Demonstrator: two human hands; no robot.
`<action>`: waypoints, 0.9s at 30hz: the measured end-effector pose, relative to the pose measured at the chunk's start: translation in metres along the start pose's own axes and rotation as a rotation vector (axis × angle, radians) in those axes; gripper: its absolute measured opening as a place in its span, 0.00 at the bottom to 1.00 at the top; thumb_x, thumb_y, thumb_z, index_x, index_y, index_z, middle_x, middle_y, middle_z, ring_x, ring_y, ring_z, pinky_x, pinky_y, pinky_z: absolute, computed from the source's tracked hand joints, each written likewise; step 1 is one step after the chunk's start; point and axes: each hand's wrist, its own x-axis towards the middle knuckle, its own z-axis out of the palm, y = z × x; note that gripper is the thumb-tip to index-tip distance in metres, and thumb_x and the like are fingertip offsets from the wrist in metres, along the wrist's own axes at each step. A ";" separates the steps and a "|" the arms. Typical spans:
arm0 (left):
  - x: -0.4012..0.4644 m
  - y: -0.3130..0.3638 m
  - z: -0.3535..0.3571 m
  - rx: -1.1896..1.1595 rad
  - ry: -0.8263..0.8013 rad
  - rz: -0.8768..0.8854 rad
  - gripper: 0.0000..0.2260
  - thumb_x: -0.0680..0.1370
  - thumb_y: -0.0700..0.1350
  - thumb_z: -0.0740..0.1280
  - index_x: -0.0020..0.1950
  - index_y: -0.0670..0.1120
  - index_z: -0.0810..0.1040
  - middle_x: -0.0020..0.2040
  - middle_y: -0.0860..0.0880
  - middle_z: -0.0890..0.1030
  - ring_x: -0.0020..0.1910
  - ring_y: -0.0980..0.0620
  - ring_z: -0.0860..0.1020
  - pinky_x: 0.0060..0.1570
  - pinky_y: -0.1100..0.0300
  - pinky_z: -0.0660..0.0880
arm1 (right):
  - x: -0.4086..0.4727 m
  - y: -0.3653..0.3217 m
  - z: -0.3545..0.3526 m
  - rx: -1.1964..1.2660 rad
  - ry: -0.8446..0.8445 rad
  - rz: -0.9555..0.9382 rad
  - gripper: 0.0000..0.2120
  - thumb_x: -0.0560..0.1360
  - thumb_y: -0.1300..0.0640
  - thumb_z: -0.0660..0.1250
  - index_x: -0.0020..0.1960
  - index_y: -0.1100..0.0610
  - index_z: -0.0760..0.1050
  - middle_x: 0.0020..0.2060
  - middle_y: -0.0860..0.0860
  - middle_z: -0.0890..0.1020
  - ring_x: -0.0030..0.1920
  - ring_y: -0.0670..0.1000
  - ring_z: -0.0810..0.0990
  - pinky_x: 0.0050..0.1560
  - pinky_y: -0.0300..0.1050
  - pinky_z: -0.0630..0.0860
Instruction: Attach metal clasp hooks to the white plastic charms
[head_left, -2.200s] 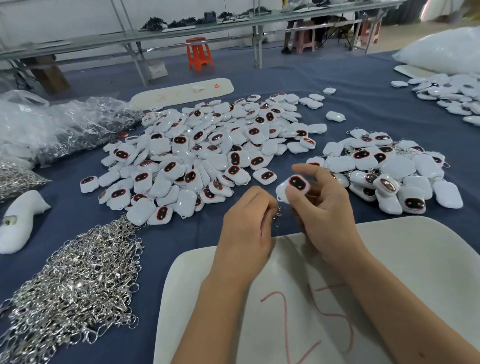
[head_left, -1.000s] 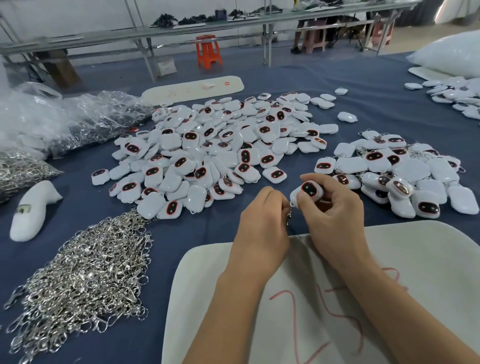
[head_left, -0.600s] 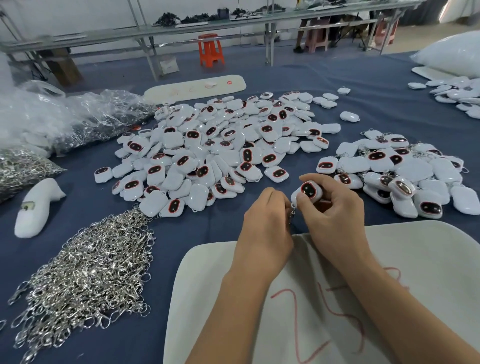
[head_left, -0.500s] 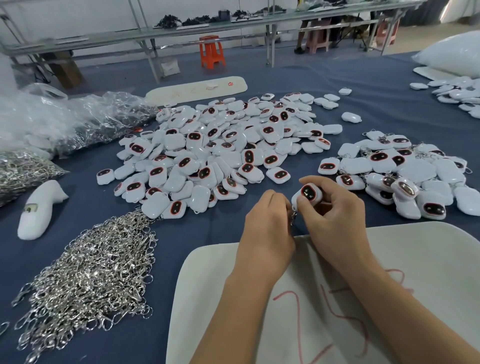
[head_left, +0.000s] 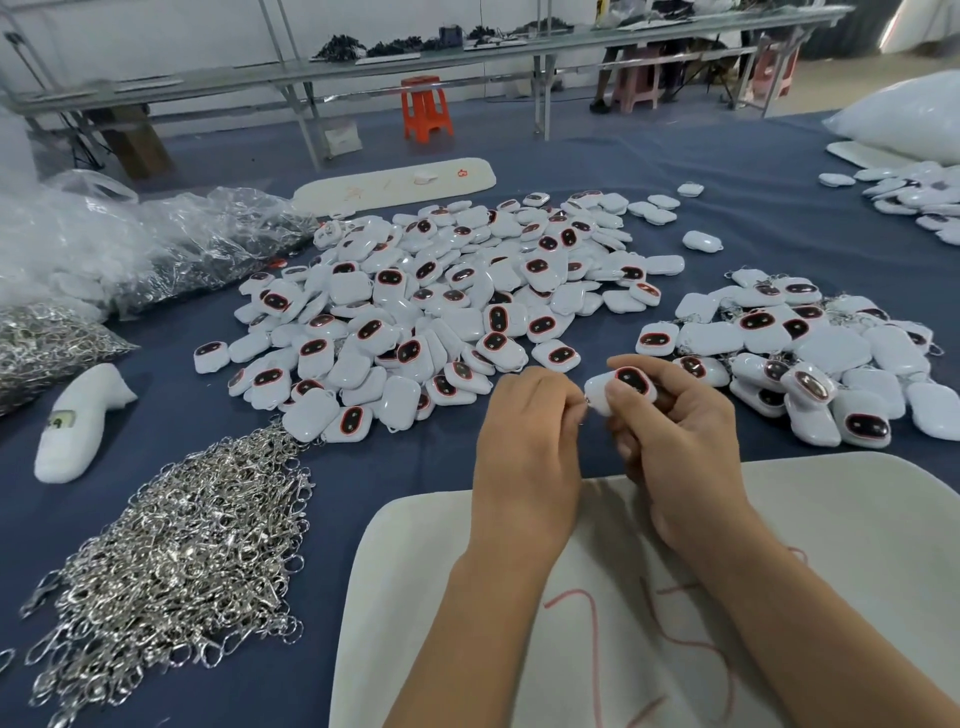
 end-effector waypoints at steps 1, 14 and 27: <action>0.000 -0.001 0.000 -0.047 0.004 -0.011 0.06 0.81 0.36 0.67 0.44 0.43 0.77 0.44 0.50 0.77 0.44 0.50 0.73 0.44 0.57 0.70 | 0.000 0.000 0.001 0.032 0.001 0.021 0.07 0.80 0.62 0.70 0.55 0.53 0.83 0.30 0.49 0.78 0.26 0.46 0.70 0.23 0.36 0.65; -0.002 -0.007 -0.005 -0.186 -0.013 -0.087 0.06 0.77 0.38 0.71 0.46 0.49 0.81 0.42 0.57 0.81 0.44 0.54 0.80 0.45 0.54 0.77 | -0.003 -0.005 0.003 0.085 -0.021 0.060 0.06 0.80 0.62 0.70 0.54 0.53 0.83 0.29 0.50 0.76 0.25 0.47 0.68 0.22 0.37 0.62; -0.001 -0.010 -0.009 -0.096 -0.137 -0.182 0.07 0.78 0.39 0.71 0.41 0.47 0.81 0.38 0.54 0.81 0.39 0.54 0.78 0.42 0.54 0.76 | -0.006 -0.005 -0.003 -0.560 -0.096 -0.490 0.10 0.78 0.62 0.73 0.55 0.50 0.80 0.37 0.45 0.81 0.34 0.51 0.79 0.37 0.42 0.76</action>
